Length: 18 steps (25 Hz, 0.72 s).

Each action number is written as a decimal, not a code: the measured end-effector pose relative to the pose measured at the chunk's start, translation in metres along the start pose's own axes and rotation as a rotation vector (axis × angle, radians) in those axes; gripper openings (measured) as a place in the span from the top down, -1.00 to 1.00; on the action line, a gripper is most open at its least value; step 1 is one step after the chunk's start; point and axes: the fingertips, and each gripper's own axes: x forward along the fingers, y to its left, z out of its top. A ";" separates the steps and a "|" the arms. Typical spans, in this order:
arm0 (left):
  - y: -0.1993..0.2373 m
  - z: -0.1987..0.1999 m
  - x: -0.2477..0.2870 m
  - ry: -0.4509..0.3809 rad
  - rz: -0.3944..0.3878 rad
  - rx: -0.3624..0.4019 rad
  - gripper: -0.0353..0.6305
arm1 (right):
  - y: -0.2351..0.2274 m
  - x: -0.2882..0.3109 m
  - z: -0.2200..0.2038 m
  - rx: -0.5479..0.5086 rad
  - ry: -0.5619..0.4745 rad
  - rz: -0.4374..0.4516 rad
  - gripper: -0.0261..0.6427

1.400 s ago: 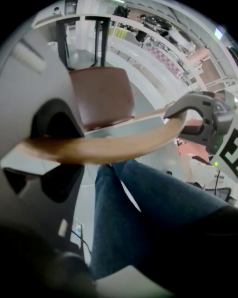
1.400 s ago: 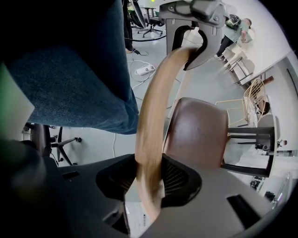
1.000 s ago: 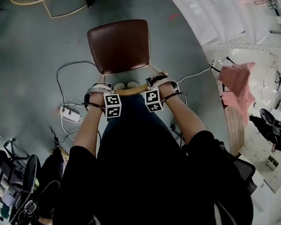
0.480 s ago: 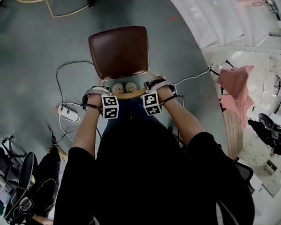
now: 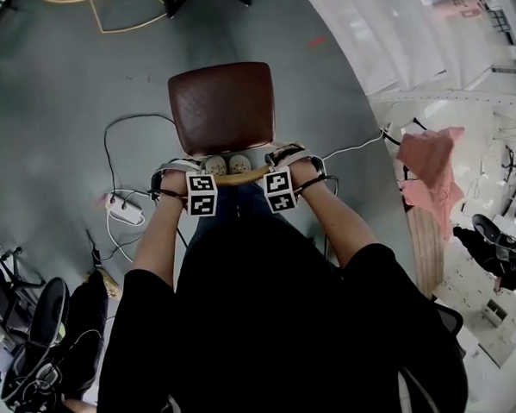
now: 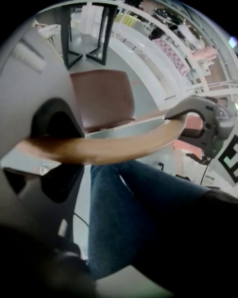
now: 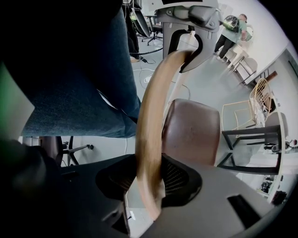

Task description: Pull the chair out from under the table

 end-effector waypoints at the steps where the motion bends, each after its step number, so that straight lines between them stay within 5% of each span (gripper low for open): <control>1: -0.002 -0.001 0.000 -0.002 -0.010 0.005 0.43 | 0.002 0.000 0.002 0.004 -0.004 0.010 0.47; 12: -0.006 0.000 0.001 -0.025 0.062 -0.039 0.39 | 0.009 -0.001 0.008 0.090 -0.027 0.010 0.47; 18: -0.002 0.003 -0.005 -0.089 0.077 -0.099 0.29 | 0.004 -0.009 0.005 0.245 -0.061 -0.007 0.35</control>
